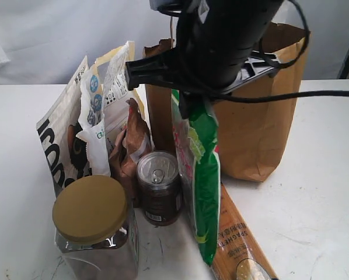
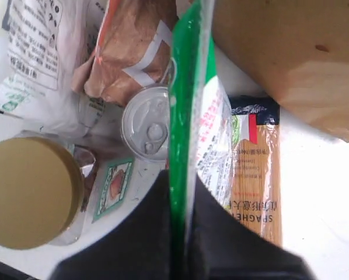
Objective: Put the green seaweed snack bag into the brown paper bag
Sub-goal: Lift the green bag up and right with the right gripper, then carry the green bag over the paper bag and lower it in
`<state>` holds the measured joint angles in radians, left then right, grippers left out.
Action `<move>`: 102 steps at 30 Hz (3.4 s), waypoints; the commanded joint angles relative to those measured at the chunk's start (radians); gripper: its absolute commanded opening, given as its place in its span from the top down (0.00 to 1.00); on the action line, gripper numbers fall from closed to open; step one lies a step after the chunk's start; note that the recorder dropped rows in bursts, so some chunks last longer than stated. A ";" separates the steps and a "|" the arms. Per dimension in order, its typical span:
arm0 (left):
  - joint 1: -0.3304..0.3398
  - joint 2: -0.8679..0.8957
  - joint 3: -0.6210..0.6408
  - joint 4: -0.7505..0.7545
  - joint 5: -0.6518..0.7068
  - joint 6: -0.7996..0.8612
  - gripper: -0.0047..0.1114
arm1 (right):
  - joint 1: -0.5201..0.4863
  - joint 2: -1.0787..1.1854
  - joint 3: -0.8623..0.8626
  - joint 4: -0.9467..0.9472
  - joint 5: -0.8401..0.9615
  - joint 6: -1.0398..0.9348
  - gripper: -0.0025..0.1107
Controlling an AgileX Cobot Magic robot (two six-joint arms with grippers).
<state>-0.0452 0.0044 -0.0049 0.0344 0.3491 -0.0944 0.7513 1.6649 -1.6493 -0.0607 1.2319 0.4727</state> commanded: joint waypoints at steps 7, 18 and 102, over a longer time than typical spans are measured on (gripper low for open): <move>-0.005 -0.004 0.005 0.002 -0.009 -0.001 0.96 | -0.049 -0.255 0.192 0.049 -0.011 -0.228 0.98; -0.005 -0.004 0.005 0.002 -0.009 -0.001 0.96 | -0.086 -0.473 0.307 0.054 -0.015 -0.294 0.98; -0.005 -0.004 0.005 0.002 -0.009 -0.001 0.96 | -0.355 -0.177 -0.052 -0.104 -0.313 -0.667 0.98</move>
<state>-0.0452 0.0044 -0.0049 0.0344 0.3491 -0.0944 0.4113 1.4643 -1.7048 -0.1837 0.9049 -0.1959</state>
